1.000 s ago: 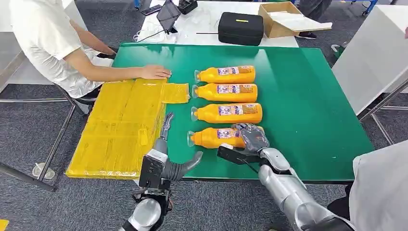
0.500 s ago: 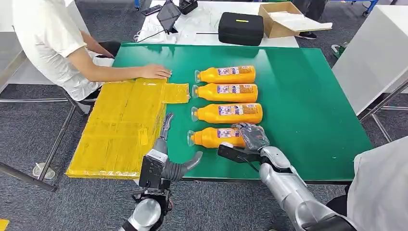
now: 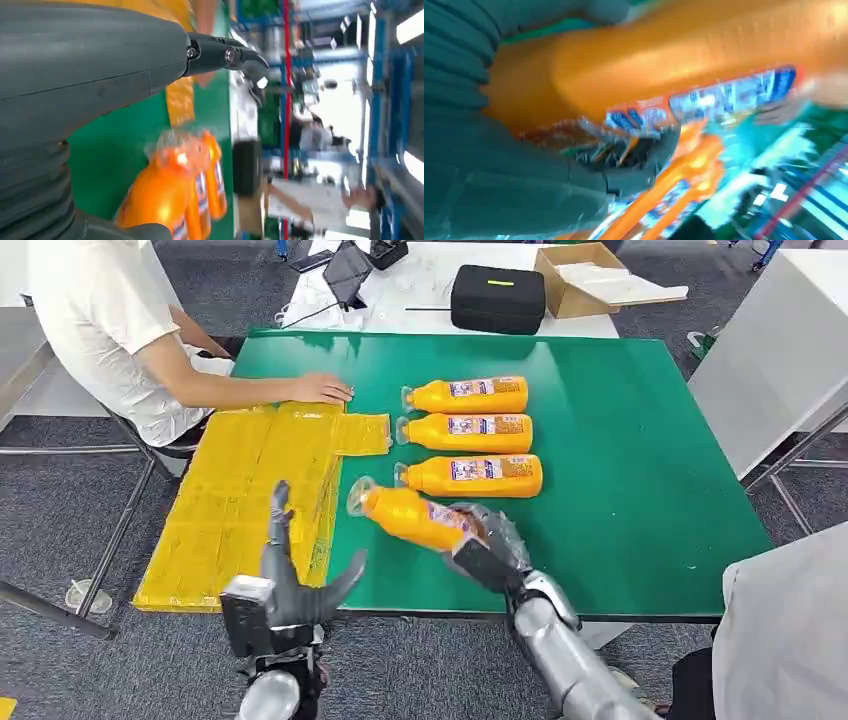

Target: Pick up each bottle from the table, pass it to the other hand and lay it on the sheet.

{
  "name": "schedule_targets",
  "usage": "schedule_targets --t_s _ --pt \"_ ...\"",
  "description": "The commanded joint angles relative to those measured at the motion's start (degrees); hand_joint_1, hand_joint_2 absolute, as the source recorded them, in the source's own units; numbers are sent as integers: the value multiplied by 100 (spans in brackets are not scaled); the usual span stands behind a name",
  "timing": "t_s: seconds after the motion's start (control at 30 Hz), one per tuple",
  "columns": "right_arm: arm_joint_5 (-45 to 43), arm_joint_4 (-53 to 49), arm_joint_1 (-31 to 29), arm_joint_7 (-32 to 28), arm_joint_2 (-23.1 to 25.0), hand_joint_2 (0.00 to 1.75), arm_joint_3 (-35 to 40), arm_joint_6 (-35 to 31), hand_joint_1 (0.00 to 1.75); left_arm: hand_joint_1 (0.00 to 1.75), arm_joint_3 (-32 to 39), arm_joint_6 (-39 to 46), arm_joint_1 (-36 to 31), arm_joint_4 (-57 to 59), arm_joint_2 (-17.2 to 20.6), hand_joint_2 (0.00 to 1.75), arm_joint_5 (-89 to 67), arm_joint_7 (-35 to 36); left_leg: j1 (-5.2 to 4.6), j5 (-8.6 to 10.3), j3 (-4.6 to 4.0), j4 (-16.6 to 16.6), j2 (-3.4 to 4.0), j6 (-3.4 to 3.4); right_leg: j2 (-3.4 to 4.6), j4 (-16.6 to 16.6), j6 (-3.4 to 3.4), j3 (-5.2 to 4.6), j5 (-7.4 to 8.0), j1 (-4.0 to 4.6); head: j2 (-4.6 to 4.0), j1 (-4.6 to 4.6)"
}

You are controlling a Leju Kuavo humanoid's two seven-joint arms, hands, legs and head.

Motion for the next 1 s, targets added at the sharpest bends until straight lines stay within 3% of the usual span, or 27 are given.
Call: schedule_targets --t_s 0.03,0.17,0.33,0.5,0.57,0.67,0.83,1.0 --pt "-907 -2555 1575 -460 -217 175 -555 -364 166 0 202 -489 -292 927 -141 175 1166 191 -2 -3 -10 -2 -52 4 -49 -2 -3 6 -18 -1 0 -2" --pt "-1028 -2899 1730 -629 -191 175 -716 -518 157 0 126 -482 -363 1099 -169 175 1832 162 -6 -9 -27 6 -71 13 -60 -1 12 -1 -32 -14 0 2" --pt "-1151 -3029 1705 -611 -98 175 -683 -621 148 0 124 -529 -246 910 -59 175 2177 234 -25 -14 -36 1 -39 14 -28 1 12 -27 -18 -31 0 0" --pt "-1305 -2976 1497 -683 -57 175 -288 -407 145 0 -215 -1341 -417 1277 59 175 2475 679 -21 -15 -30 0 -32 11 -19 -2 9 -26 -17 -25 0 0" --pt "-1307 -2941 1396 -674 -61 175 -98 -380 131 0 -290 -1638 -514 1473 41 175 2541 716 -22 -14 -32 0 -29 13 -16 -3 11 -28 -14 -25 0 0" --pt "-1315 -2860 1331 -676 -63 175 -9 -347 134 0 -318 -1738 -543 1492 40 175 2527 691 -21 -18 -23 1 -22 13 -9 -2 9 -21 -16 -24 0 0" --pt "-1531 -1920 815 -472 -76 175 345 467 134 0 -699 -2701 -698 1425 203 175 2285 554 -16 -17 -25 2 -22 14 -9 -4 8 -21 -15 -22 0 0" --pt "-1476 -1154 454 -329 -97 175 558 835 136 0 -796 -2927 -767 1563 151 175 2037 480 -16 -10 -32 -6 -24 14 -12 -12 13 -24 -8 -23 0 0"
